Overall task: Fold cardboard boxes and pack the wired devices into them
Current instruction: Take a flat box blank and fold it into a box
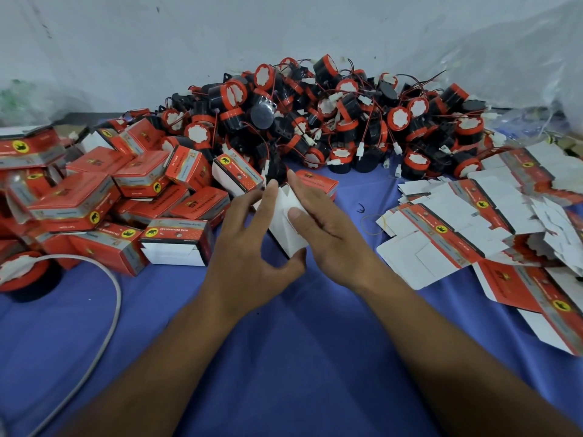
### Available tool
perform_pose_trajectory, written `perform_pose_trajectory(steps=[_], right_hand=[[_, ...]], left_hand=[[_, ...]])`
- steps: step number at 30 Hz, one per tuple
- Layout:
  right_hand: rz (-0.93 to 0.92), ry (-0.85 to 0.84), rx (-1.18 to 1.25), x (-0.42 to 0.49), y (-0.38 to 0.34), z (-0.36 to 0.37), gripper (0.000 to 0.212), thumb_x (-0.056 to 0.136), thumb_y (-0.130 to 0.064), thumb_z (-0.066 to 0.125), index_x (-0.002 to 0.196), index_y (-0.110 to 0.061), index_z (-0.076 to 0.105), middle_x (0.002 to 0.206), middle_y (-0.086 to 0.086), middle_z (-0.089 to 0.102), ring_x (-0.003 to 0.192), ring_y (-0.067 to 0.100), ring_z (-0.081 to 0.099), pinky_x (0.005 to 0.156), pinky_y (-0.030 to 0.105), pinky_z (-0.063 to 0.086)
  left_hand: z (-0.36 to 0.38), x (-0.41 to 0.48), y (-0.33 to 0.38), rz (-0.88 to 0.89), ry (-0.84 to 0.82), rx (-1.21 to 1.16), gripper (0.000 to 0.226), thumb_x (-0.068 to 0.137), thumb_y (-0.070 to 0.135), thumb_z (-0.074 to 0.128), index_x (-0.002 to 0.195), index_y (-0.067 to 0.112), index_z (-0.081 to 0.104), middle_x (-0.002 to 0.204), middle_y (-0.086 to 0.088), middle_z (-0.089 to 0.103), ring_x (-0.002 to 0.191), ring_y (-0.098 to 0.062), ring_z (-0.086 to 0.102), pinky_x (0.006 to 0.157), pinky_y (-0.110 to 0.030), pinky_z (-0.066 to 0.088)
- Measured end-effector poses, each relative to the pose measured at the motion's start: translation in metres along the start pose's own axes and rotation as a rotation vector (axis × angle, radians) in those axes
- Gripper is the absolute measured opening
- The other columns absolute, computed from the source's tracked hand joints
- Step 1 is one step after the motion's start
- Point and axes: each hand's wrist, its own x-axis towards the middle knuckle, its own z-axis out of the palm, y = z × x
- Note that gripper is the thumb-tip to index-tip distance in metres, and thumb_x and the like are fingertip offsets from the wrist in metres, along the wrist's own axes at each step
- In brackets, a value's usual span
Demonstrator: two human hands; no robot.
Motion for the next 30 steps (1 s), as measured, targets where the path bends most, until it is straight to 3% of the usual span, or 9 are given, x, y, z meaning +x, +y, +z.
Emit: perform_pose_trajectory(steps=[5,9,14,19,21,26,30], right_hand=[[-0.099,0.003,-0.142,0.0,0.002,0.001,0.053,0.106,-0.012,0.046,0.155,-0.01,0.028,0.146,0.004,0.043,0.137,0.013,0.039,0.116,0.027,0.032],[-0.124,0.003,-0.157,-0.001,0.002,0.001,0.053,0.106,-0.013,0.045,0.155,-0.009,0.027,0.146,0.006,0.043,0.137,0.014,0.04,0.115,0.026,0.033],[0.036,-0.032,0.16,-0.002,0.0,0.002,0.044,0.107,-0.01,0.041,0.15,-0.02,0.039,0.144,-0.006,0.045,0.133,-0.002,0.042,0.108,0.015,0.035],[0.116,-0.009,0.337,0.003,-0.003,0.0,0.042,0.094,-0.023,0.048,0.136,-0.031,0.051,0.144,-0.005,0.052,0.131,0.007,0.05,0.112,0.031,0.04],[0.126,-0.004,0.315,0.004,-0.004,0.0,0.047,0.091,-0.027,0.048,0.138,-0.03,0.052,0.145,-0.007,0.052,0.134,0.007,0.048,0.116,0.038,0.038],[0.132,-0.008,0.294,0.003,-0.005,0.003,0.047,0.096,-0.026,0.047,0.143,-0.025,0.05,0.146,-0.004,0.05,0.135,0.005,0.046,0.117,0.036,0.036],[0.092,-0.021,0.251,0.002,-0.003,0.003,0.039,0.105,-0.011,0.045,0.141,-0.025,0.049,0.147,0.0,0.048,0.137,0.01,0.044,0.117,0.042,0.035]], left_hand=[[0.0,-0.001,0.0,0.009,0.008,0.008,0.082,0.078,0.042,0.067,0.142,-0.005,0.045,0.131,-0.022,0.051,0.124,-0.028,0.049,0.104,-0.021,0.039],[0.0,-0.001,-0.001,0.023,0.025,0.015,0.08,0.078,0.041,0.068,0.139,-0.006,0.048,0.129,-0.022,0.051,0.123,-0.028,0.05,0.104,-0.018,0.038],[0.002,-0.001,0.0,0.025,0.055,0.014,0.075,0.078,0.038,0.069,0.139,-0.001,0.051,0.128,-0.021,0.053,0.12,-0.03,0.052,0.099,-0.035,0.048],[0.004,-0.002,0.003,-0.023,0.042,-0.047,0.075,0.079,0.037,0.067,0.143,0.004,0.047,0.133,-0.018,0.047,0.124,-0.03,0.048,0.096,-0.045,0.048],[0.004,-0.002,0.004,-0.066,0.026,-0.087,0.078,0.08,0.042,0.067,0.146,0.005,0.045,0.136,-0.016,0.045,0.126,-0.028,0.047,0.096,-0.044,0.049],[0.003,-0.003,0.007,-0.136,0.018,-0.176,0.076,0.082,0.039,0.071,0.145,0.008,0.045,0.137,-0.012,0.043,0.128,-0.022,0.045,0.099,-0.037,0.048],[0.004,-0.002,0.013,-0.239,0.063,-0.293,0.071,0.077,0.027,0.074,0.142,0.013,0.048,0.135,-0.004,0.044,0.123,0.0,0.043,0.095,-0.012,0.042]])
